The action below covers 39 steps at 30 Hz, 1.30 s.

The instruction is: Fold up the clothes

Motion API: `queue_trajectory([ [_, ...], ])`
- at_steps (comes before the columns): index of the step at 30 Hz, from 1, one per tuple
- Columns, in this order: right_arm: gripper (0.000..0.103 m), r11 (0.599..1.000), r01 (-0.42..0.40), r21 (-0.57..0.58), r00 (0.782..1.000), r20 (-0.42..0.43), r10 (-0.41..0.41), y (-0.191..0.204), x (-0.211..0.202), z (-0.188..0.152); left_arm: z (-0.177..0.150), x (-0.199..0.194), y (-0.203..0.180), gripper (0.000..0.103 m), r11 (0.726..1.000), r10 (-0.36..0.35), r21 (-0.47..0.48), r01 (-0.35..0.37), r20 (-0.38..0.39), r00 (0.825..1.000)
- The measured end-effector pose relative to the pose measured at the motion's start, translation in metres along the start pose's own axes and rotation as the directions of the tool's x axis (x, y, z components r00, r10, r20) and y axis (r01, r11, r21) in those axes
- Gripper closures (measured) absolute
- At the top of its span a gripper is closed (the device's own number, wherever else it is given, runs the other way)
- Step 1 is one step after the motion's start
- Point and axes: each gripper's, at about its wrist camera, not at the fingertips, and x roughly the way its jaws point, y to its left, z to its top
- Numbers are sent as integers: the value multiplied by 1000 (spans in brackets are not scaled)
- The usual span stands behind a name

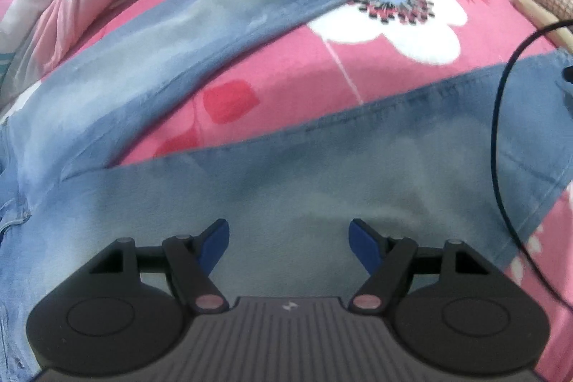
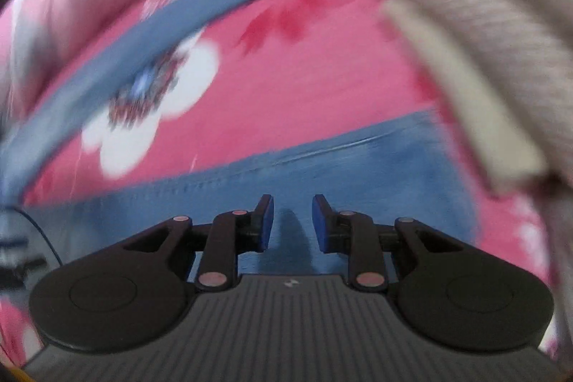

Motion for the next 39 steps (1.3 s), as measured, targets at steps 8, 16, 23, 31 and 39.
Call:
queue_trajectory([
  [8,81,883,411,228,893,95,-441,-68,-68,8,-18,-4,26,28,999,-18,-48,19,17,1000],
  [16,79,725,576,378,662,304,-685,-79,-282,-12,-17,-18,33,28,991,-98,-86,105,78,992],
  [23,54,606,714,350,374,541,-753,-15,-469,-30,-14,-32,20,29,984,-147,-88,157,102,984],
  [31,15,910,401,106,533,781,-326,15,-494,-14,-16,-57,11,29,985,-116,-115,131,133,984],
  [39,15,943,-332,-8,720,644,258,10,-262,1,-37,-92,31,28,986,53,-164,-26,163,985],
])
